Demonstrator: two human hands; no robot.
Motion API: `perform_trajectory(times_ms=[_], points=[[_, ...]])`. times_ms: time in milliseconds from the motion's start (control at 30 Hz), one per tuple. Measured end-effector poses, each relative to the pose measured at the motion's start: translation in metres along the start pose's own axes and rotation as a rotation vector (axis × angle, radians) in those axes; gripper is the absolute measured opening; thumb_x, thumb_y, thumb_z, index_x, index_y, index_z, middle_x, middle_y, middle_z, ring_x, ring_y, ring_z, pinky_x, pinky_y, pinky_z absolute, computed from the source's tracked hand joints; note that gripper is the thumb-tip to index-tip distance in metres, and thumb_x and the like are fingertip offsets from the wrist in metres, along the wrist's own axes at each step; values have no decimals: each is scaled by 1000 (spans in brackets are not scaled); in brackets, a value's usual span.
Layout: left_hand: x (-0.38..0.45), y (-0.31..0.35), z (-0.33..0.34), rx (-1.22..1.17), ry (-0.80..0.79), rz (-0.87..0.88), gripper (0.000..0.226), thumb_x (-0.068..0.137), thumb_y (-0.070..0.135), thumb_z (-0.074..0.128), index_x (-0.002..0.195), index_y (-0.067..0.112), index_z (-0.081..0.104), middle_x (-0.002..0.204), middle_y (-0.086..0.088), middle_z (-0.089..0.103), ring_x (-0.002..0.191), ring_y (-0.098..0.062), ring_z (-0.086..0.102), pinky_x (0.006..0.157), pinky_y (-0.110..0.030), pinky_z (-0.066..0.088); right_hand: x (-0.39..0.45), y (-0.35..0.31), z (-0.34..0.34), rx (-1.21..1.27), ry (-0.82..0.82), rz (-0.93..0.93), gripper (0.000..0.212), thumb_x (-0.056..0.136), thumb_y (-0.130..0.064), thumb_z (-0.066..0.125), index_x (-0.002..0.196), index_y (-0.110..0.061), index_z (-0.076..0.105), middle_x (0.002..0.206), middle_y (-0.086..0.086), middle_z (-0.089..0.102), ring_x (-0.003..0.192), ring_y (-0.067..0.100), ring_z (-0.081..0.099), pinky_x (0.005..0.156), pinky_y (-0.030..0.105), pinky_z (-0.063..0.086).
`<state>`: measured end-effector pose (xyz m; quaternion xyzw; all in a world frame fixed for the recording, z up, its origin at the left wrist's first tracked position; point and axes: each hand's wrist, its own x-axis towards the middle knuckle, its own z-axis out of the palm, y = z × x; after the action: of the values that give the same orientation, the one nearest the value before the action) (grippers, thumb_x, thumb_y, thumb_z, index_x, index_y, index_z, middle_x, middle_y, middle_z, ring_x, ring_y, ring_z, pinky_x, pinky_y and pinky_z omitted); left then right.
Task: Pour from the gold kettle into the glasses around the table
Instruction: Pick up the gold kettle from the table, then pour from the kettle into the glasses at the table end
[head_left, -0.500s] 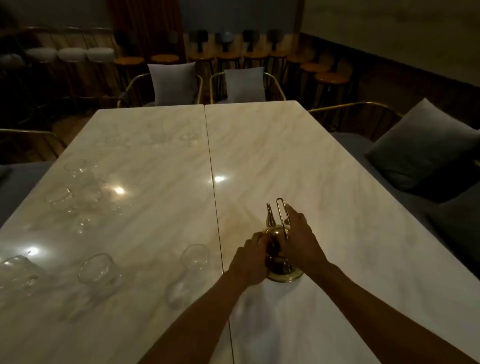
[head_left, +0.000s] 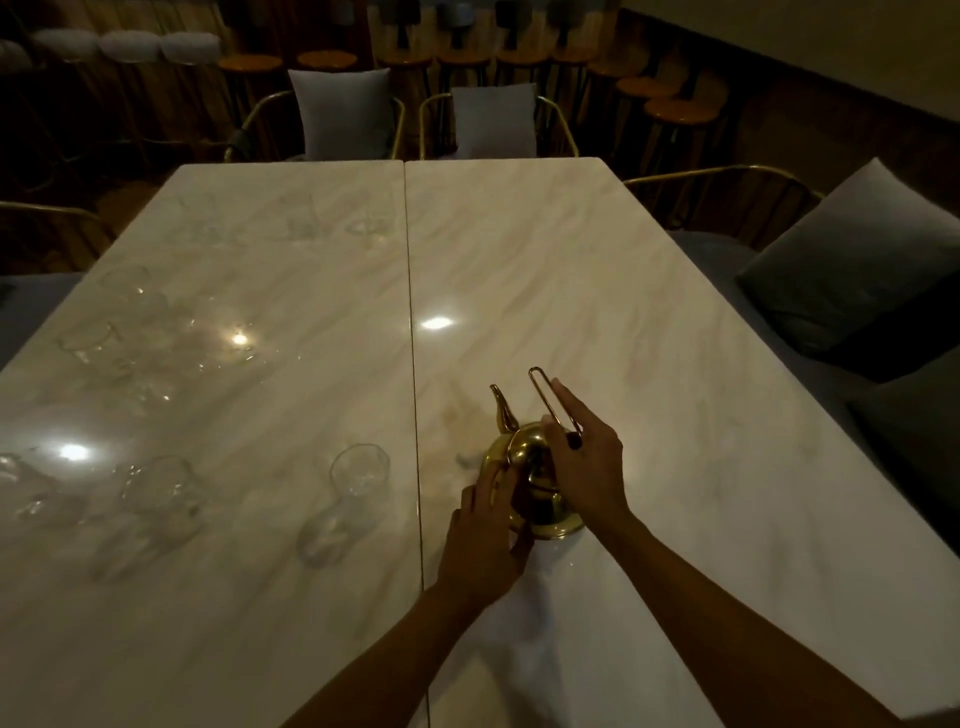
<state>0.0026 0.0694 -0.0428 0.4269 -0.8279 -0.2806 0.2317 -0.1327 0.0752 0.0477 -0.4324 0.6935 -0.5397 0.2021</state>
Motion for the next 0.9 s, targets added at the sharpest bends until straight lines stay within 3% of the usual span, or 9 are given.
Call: perform_trajectory(times_ms=[67,167,300,433,567,667,733,800,900], points=[[-4,1,4,5,20,-4,69,89,31,63,149,19,32,154,-6,35,132,-25,41,100,-30,39,1,3,3,13,34,15,43,93,-16,61,136,-16,54,137,-3,56,122,3,52,93,7,44],[-7,4,6,-9,34,-25,73,89,36,61,152,24,25,157,-3,29,134,-23,38,103,-35,40,0,6,8,31,76,6,42,91,-14,63,133,-15,57,135,-1,59,122,10,55,90,6,46],[-9,5,8,-21,34,-40,75,89,44,58,153,25,23,158,-2,27,137,-22,35,106,-37,37,-3,9,9,32,70,6,43,89,-14,67,131,-17,59,130,2,63,114,22,63,93,39,55],[-10,5,4,-41,44,-38,77,87,51,58,152,28,24,158,-1,27,142,-21,29,112,-35,31,-9,5,7,85,78,13,43,87,-11,68,129,-17,61,123,4,67,102,24,69,86,45,58],[-14,8,-5,-126,33,-42,81,83,59,58,150,34,20,159,0,25,145,-22,24,117,-39,27,-18,-2,6,90,91,12,43,86,-10,70,128,-15,62,116,11,70,94,24,71,85,40,59],[-21,-4,-12,-120,13,33,89,81,64,57,153,28,19,161,-1,22,148,-21,18,119,-46,26,-22,-17,7,80,76,18,41,85,-9,70,126,-14,64,107,12,72,74,8,70,72,21,59],[-31,-9,-20,-126,22,60,91,80,63,58,153,24,20,161,2,16,147,-9,6,121,-35,16,-29,-26,9,63,65,25,40,85,-9,70,124,-15,65,92,8,72,54,-2,61,59,10,52],[-41,-13,-28,-154,57,90,90,81,62,59,153,24,20,157,8,13,143,5,-3,118,-25,9,-39,-35,13,64,66,49,39,85,-9,70,123,-17,67,72,-3,67,43,-1,55,53,8,46],[-58,-23,-43,-208,38,118,93,81,67,58,152,40,4,157,21,2,143,8,-8,119,-36,16,-55,-48,21,62,88,71,38,84,-9,72,120,-18,68,46,-19,55,35,3,45,50,6,42]])
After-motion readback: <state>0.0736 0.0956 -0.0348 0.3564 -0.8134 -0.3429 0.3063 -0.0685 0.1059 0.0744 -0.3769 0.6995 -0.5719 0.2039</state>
